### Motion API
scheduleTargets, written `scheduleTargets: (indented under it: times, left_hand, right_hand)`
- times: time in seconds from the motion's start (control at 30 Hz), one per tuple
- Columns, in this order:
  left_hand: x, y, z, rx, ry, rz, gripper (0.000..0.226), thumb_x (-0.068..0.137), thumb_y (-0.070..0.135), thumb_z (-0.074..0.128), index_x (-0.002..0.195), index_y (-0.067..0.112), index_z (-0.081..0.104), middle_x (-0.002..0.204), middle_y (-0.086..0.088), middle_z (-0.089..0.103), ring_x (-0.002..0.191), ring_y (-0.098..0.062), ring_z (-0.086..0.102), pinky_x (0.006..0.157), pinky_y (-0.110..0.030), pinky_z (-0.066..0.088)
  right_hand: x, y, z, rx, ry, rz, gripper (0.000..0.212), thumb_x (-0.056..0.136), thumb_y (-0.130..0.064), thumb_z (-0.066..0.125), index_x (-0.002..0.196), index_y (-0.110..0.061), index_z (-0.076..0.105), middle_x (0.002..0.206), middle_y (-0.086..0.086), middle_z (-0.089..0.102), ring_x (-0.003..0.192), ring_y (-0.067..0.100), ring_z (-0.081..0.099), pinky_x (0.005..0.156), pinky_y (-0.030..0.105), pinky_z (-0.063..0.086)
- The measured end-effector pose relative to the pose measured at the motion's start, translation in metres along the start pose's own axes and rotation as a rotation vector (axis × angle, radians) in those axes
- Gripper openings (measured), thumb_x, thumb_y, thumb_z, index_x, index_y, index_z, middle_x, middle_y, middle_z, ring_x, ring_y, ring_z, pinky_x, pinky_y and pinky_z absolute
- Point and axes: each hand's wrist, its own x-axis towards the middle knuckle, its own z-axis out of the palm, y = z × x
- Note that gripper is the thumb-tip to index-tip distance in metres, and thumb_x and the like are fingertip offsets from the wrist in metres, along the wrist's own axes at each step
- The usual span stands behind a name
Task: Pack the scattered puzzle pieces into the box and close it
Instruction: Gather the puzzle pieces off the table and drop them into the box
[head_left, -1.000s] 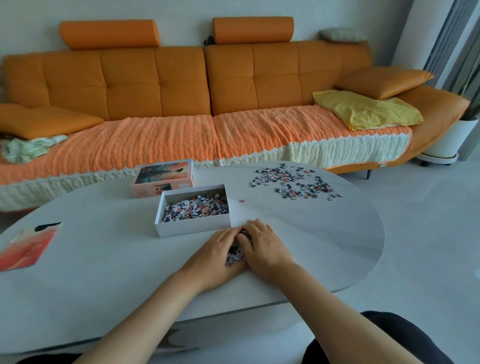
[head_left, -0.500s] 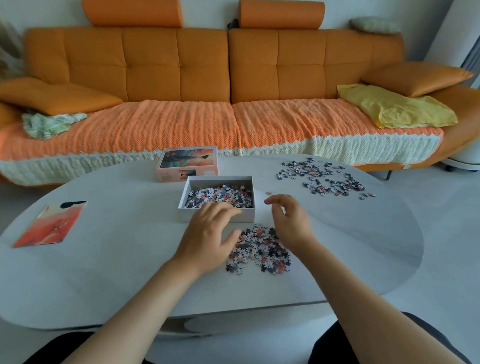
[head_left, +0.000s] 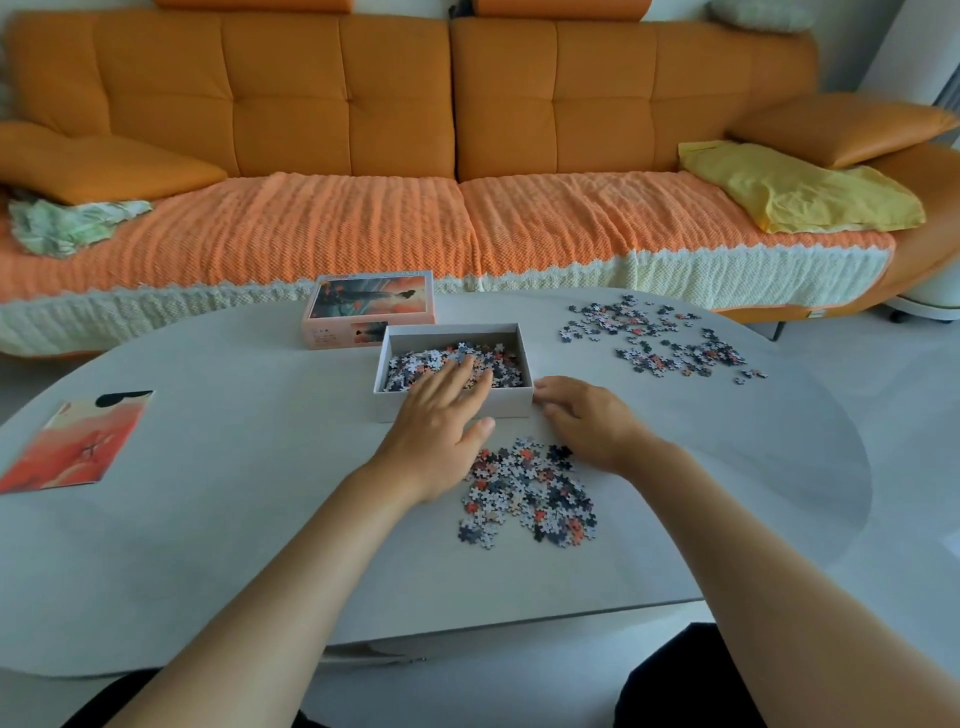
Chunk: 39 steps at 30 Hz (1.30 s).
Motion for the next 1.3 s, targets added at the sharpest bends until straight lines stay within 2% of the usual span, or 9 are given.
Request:
scheduleTargets:
  times: [0.2, 0.3, 0.37, 0.43, 0.53, 0.63, 0.93, 1.13, 1.3]
  left_hand:
    - [-0.001, 0.011, -0.003, -0.092, 0.063, -0.019, 0.060, 0.103, 0.045, 0.028, 0.156, 0.023, 0.010, 0.163, 0.002, -0.007, 0.148, -0.013, -0.014, 0.119, -0.033, -0.012]
    - [-0.013, 0.026, -0.009, -0.127, 0.255, 0.167, 0.053, 0.094, 0.039, 0.044, 0.144, 0.019, 0.041, 0.157, -0.001, 0.025, 0.146, -0.019, 0.015, 0.120, -0.039, 0.012]
    - [-0.019, 0.035, -0.015, -0.177, 0.242, 0.275, 0.048, 0.089, 0.035, 0.051, 0.134, 0.018, 0.048, 0.147, 0.003, 0.037, 0.138, -0.015, 0.030, 0.113, -0.039, 0.028]
    - [-0.027, 0.040, -0.019, -0.256, 0.043, 0.277, 0.060, 0.086, 0.039, 0.056, 0.141, 0.021, 0.040, 0.150, 0.007, 0.032, 0.138, -0.009, 0.029, 0.113, -0.035, 0.030]
    - [-0.038, 0.031, -0.015, -0.177, -0.291, 0.159, 0.105, 0.075, 0.066, 0.063, 0.155, 0.026, 0.009, 0.161, 0.014, 0.000, 0.147, -0.004, 0.001, 0.120, -0.027, 0.009]
    - [-0.047, 0.018, -0.006, -0.058, -0.358, 0.082, 0.130, 0.058, 0.093, 0.045, 0.155, 0.024, -0.007, 0.159, 0.015, -0.017, 0.145, -0.001, -0.015, 0.120, -0.026, -0.001]
    - [-0.062, -0.005, -0.004, -0.230, -0.104, -0.036, 0.110, 0.067, 0.087, 0.044, 0.154, 0.024, 0.020, 0.160, 0.013, 0.016, 0.145, 0.003, 0.009, 0.116, -0.016, 0.008]
    - [-0.064, -0.013, -0.019, -0.239, 0.167, -0.062, 0.064, 0.085, 0.053, 0.047, 0.139, 0.019, 0.048, 0.135, 0.010, 0.048, 0.128, -0.006, 0.037, 0.109, -0.027, 0.032]
    - [-0.046, -0.018, -0.032, -0.178, 0.320, -0.048, 0.036, 0.088, 0.027, 0.054, 0.122, 0.020, 0.060, 0.117, 0.010, 0.052, 0.116, -0.009, 0.042, 0.100, -0.028, 0.038]
  right_hand:
    - [-0.047, -0.013, -0.003, 0.158, 0.109, 0.072, 0.031, 0.095, -0.017, 0.049, 0.118, -0.025, 0.068, 0.122, -0.010, 0.064, 0.109, 0.005, 0.055, 0.102, 0.026, 0.042]
    - [-0.069, -0.024, 0.005, 0.147, 0.085, 0.027, 0.038, 0.098, -0.030, 0.047, 0.135, -0.027, 0.053, 0.139, -0.010, 0.051, 0.124, 0.009, 0.048, 0.105, 0.024, 0.034]
    - [-0.079, -0.030, 0.016, 0.061, 0.018, -0.007, 0.050, 0.100, -0.039, 0.040, 0.148, -0.027, 0.036, 0.155, -0.007, 0.031, 0.141, 0.011, 0.029, 0.116, 0.028, 0.021]
    - [-0.084, -0.034, 0.028, -0.069, -0.011, -0.030, 0.055, 0.102, -0.042, 0.034, 0.153, -0.024, 0.023, 0.161, -0.004, 0.017, 0.148, 0.012, 0.011, 0.121, 0.032, 0.007]
    - [-0.086, -0.038, 0.038, -0.164, 0.017, -0.102, 0.056, 0.103, -0.041, 0.032, 0.154, -0.021, 0.021, 0.161, 0.000, 0.017, 0.149, 0.015, 0.007, 0.120, 0.030, 0.001]
    - [-0.082, -0.042, 0.039, -0.124, 0.014, -0.173, 0.053, 0.103, -0.038, 0.036, 0.152, -0.020, 0.027, 0.158, 0.002, 0.025, 0.148, 0.018, 0.015, 0.119, 0.027, 0.004]
    - [-0.050, -0.057, 0.055, 0.027, -0.019, -0.303, 0.050, 0.100, -0.036, 0.044, 0.145, -0.016, 0.040, 0.146, 0.003, 0.041, 0.133, 0.021, 0.039, 0.113, 0.034, 0.031]
    - [-0.030, -0.076, 0.048, 0.175, 0.050, -0.364, 0.037, 0.100, -0.030, 0.046, 0.136, -0.022, 0.052, 0.129, -0.001, 0.056, 0.116, 0.015, 0.053, 0.099, 0.028, 0.043]
    - [-0.010, -0.079, 0.021, 0.169, 0.232, -0.339, 0.026, 0.099, -0.024, 0.048, 0.117, -0.022, 0.068, 0.112, -0.007, 0.064, 0.093, 0.009, 0.060, 0.085, 0.032, 0.051]
